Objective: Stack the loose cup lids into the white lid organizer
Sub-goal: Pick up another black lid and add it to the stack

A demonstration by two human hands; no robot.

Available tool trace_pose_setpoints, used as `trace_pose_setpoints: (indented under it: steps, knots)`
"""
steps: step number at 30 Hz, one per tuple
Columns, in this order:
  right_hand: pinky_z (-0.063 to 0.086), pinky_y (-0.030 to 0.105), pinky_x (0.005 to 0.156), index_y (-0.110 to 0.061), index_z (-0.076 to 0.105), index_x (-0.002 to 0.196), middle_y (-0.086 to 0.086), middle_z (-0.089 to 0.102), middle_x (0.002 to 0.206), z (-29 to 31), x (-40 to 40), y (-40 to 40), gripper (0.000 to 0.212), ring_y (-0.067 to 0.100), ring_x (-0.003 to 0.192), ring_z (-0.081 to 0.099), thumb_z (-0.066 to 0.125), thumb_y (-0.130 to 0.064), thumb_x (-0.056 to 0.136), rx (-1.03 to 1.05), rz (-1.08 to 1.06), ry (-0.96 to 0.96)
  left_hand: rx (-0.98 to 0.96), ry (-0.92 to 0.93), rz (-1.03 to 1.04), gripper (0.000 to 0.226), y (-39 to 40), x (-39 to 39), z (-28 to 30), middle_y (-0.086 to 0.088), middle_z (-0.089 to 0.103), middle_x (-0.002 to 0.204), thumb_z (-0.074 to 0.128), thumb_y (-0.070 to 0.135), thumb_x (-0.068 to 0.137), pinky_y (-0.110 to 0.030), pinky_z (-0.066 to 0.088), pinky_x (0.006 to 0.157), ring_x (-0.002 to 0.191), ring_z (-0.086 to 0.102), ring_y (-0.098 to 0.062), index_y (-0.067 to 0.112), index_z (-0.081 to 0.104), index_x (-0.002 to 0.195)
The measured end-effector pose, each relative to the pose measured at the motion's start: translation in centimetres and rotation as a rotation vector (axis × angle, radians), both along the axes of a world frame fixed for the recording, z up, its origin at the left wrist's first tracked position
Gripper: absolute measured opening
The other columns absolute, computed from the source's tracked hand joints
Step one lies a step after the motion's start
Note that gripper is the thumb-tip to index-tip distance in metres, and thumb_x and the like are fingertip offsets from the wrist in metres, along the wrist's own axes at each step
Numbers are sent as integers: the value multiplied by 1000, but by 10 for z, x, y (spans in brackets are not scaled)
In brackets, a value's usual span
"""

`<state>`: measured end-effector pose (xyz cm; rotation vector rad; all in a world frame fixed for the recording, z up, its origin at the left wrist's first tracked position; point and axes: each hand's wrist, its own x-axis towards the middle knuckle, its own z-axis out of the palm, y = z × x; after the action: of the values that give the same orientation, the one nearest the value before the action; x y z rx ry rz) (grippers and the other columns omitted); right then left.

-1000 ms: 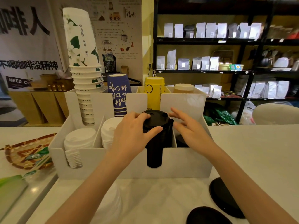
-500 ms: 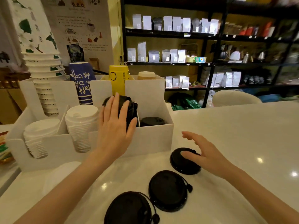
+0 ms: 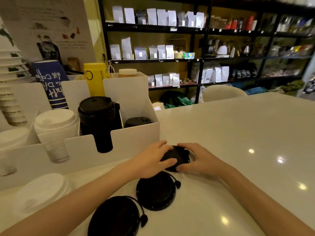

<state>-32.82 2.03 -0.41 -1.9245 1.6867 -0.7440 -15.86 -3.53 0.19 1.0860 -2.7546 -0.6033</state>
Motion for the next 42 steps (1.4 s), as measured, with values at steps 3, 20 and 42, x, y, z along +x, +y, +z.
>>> trace_pose_setpoints:
  steps: [3, 20, 42]
  knots:
    - [37, 17, 77, -16, 49, 124, 7, 55, 126, -3, -2, 0, 60, 9, 98, 45, 74, -27, 71, 2, -26, 0, 40, -97, 7, 58, -7, -7, -6, -9, 37, 142, 40, 45, 88, -33, 32, 102, 125, 39, -23, 16, 30, 137]
    - [40, 13, 78, -26, 56, 115, -7, 63, 108, 41, 4, -15, 62, 3, 101, 55, 77, -44, 59, -259, -128, -172, -24, 388, 75, 59, -18, 20, 53, 6, 61, 112, 74, 40, 65, -24, 43, 88, 104, 53, -9, 25, 56, 119]
    - [38, 19, 94, -27, 51, 121, -12, 57, 119, 96, 130, -111, 39, 2, 113, 49, 54, -38, 84, -446, 146, -487, -124, 894, 362, 51, -58, 141, 109, 3, 62, 114, 75, 38, 51, -42, 47, 97, 112, 56, -15, 30, 63, 100]
